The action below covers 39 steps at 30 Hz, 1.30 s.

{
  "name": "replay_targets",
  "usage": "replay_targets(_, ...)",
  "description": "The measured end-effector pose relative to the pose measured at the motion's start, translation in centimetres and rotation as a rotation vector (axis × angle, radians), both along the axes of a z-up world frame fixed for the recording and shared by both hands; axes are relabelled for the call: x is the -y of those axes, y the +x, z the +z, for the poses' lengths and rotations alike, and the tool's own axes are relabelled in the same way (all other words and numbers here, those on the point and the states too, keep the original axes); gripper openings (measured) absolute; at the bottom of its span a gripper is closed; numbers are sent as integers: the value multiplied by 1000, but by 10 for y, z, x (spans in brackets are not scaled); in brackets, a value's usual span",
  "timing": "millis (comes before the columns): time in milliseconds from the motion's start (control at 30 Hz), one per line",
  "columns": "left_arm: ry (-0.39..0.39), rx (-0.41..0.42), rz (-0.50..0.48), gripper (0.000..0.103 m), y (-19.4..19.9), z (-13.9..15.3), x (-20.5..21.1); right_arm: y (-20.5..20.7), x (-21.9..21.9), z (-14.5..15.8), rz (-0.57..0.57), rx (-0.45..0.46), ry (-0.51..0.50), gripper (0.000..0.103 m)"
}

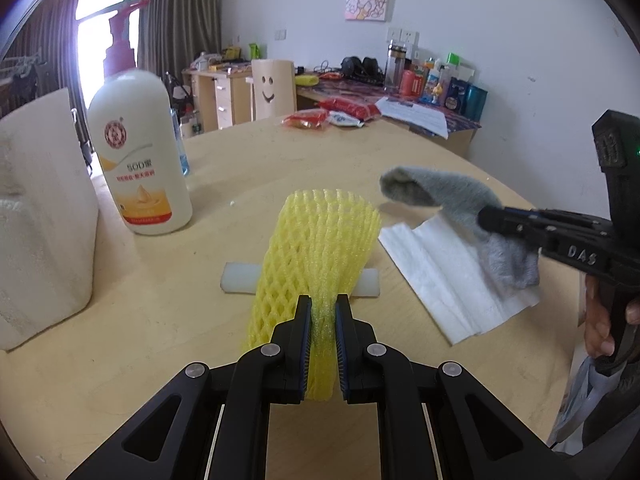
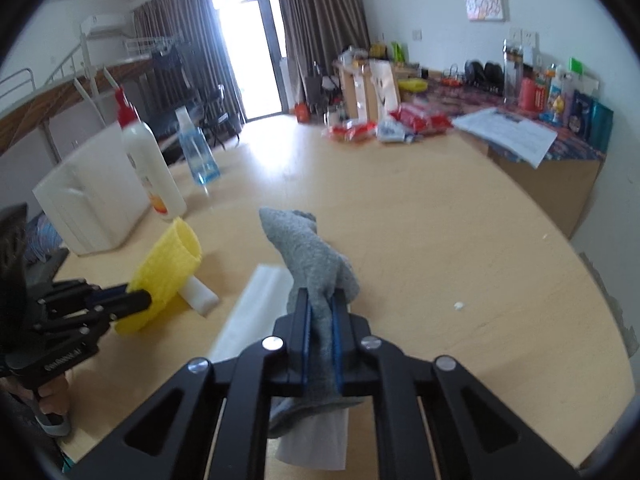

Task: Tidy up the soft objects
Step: 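Lift the yellow net with the left tool while the right tool lifts the grey sock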

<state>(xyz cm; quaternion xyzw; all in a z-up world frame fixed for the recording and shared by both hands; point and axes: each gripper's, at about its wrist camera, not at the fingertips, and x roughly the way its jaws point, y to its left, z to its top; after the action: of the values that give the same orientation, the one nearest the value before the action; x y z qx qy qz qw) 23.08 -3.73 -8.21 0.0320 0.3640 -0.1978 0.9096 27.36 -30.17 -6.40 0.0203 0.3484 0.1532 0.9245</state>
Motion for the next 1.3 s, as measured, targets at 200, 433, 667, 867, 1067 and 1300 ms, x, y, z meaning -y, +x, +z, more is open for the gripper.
replay_targets(200, -13, 75, 2, 11, -13, 17, -2, -11, 8, 23, -6, 66, 55, 12)
replay_targets(433, -37, 148, 19, 10, -33, 41, -9, -21, 16, 42, -1, 109, 110, 12)
replay_targets(667, -46, 208, 47, 10, -52, 60, -19, -32, 14, 56, 13, 159, 122, 12)
replay_targets(867, -62, 253, 62, 10, -71, 71, -27, -36, 1, 56, 63, 157, 135, 12)
replay_targets(1067, -57, 263, 107, 10, -87, 76, -39, -29, -31, 20, 143, 54, 105, 12)
replay_targets(1300, -65, 266, 149, 10, -102, 75, -57, -29, -57, -4, 196, -7, 40, 14)
